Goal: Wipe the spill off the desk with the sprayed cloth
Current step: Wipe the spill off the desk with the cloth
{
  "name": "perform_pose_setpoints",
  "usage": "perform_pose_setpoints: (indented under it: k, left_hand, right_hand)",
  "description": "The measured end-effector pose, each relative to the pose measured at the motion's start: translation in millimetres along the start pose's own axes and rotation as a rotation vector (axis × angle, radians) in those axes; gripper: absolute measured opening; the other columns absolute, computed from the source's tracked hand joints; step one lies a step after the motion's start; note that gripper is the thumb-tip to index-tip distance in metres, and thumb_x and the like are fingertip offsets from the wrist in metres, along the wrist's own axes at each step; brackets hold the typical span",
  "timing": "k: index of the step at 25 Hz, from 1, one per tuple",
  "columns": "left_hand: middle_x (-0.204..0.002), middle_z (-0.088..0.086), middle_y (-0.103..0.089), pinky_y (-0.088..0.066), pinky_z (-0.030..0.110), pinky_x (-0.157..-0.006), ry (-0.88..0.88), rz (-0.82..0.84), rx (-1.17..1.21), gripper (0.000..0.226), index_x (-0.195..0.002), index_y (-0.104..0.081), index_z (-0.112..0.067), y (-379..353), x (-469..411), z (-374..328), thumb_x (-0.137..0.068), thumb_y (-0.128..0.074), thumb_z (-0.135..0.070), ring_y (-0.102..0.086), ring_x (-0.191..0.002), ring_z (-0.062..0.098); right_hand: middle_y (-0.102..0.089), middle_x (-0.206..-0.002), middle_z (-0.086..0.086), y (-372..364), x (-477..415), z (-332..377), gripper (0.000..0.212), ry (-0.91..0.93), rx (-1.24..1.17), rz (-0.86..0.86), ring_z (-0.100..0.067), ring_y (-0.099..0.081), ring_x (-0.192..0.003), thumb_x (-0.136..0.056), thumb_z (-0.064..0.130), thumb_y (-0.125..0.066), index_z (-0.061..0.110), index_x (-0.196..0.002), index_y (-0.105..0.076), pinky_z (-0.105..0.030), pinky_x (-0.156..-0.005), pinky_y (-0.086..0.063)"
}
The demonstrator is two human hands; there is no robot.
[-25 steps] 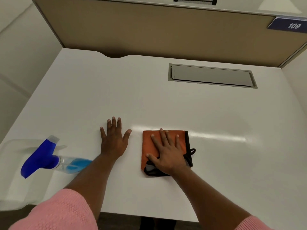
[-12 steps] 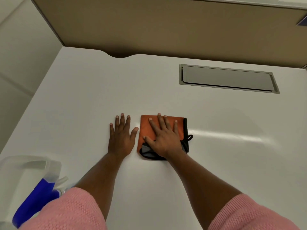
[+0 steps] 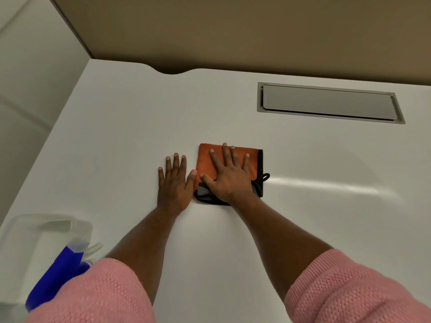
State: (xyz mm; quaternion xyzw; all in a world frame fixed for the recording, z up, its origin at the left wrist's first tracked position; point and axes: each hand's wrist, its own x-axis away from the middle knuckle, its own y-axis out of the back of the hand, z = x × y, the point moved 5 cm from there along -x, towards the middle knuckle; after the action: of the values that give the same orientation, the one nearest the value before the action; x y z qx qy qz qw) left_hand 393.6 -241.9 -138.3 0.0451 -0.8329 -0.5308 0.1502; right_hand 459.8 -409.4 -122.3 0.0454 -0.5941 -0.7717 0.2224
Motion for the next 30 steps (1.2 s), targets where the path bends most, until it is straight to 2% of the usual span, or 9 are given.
perform_pose_setpoints:
  k: [6,11,16,21,25,27,30]
  left_hand:
    - [-0.172,0.0,0.004,0.013,0.043,-0.126,0.17,0.06,0.157,0.063,-0.163,-0.003,-0.024,6.9,-3.2,-3.8,-0.107,-0.015,-0.052,0.014,-0.157,0.017]
    - [-0.172,0.003,0.002,0.011,0.046,-0.126,0.117,0.014,0.05,0.068,-0.163,-0.004,-0.023,-6.5,37.4,-36.7,-0.104,-0.017,-0.056,0.011,-0.158,0.02]
    - [-0.172,0.005,-0.005,0.008,0.046,-0.126,-0.041,-0.024,-0.001,0.077,-0.162,-0.01,-0.019,-29.1,84.4,-85.0,-0.1,-0.015,-0.065,0.004,-0.158,0.02]
    - [-0.171,0.002,-0.006,0.009,0.043,-0.127,-0.23,0.044,-0.025,0.094,-0.162,-0.014,-0.019,-57.3,116.8,-144.2,-0.089,-0.002,-0.076,0.004,-0.158,0.017]
    - [-0.17,0.002,-0.016,0.009,0.043,-0.127,-0.3,0.089,-0.03,0.11,-0.159,-0.028,-0.02,-75.3,133.7,-184.9,-0.079,0.011,-0.085,-0.002,-0.159,0.016]
    - [-0.169,0.002,-0.023,0.008,0.045,-0.127,-0.307,0.112,-0.034,0.107,-0.157,-0.035,-0.02,-83.0,140.3,-203.2,-0.081,0.003,-0.086,-0.008,-0.158,0.016]
    - [-0.167,0.001,-0.027,0.009,0.045,-0.126,-0.31,0.138,-0.048,0.09,-0.154,-0.04,-0.021,-91.1,150.2,-225.0,-0.087,-0.012,-0.074,-0.011,-0.158,0.016]
  right_hand:
    - [0.002,-0.174,-0.004,-30.1,91.1,37.4,0.087,0.143,-0.07,0.019,-0.026,0.007,-0.16,-0.09,0.075,-0.036,0.04,-0.163,-0.006,-0.062,-0.123,0.008]
    - [0.007,-0.174,0.001,-31.3,154.9,4.7,0.087,0.112,-0.078,0.024,-0.02,0.014,-0.159,-0.09,0.076,-0.037,0.041,-0.163,-0.004,-0.06,-0.124,0.009]
    - [0.005,-0.174,0.005,-18.1,193.8,-73.7,0.086,-0.034,-0.064,-0.049,-0.018,0.013,-0.159,-0.091,0.079,-0.034,0.042,-0.163,-0.005,-0.057,-0.125,0.01]
    - [0.002,-0.174,0.007,10.2,217.6,-165.9,0.085,-0.231,-0.04,-0.116,-0.018,0.007,-0.16,-0.09,0.081,-0.032,0.044,-0.162,-0.006,-0.056,-0.126,0.007]
    - [0.003,-0.174,0.007,23.6,244.5,-221.6,0.086,-0.374,-0.046,-0.133,-0.019,0.006,-0.16,-0.089,0.082,-0.029,0.043,-0.163,-0.007,-0.055,-0.126,0.007]
    - [0.002,-0.174,0.006,26.7,261.5,-238.0,0.087,-0.415,-0.054,-0.15,-0.02,0.006,-0.16,-0.089,0.083,-0.029,0.043,-0.163,-0.006,-0.055,-0.127,0.006]
    - [0.004,-0.174,0.006,26.2,284.9,-251.0,0.088,-0.452,-0.058,-0.144,-0.02,0.007,-0.16,-0.089,0.084,-0.028,0.043,-0.163,-0.003,-0.055,-0.127,0.008]
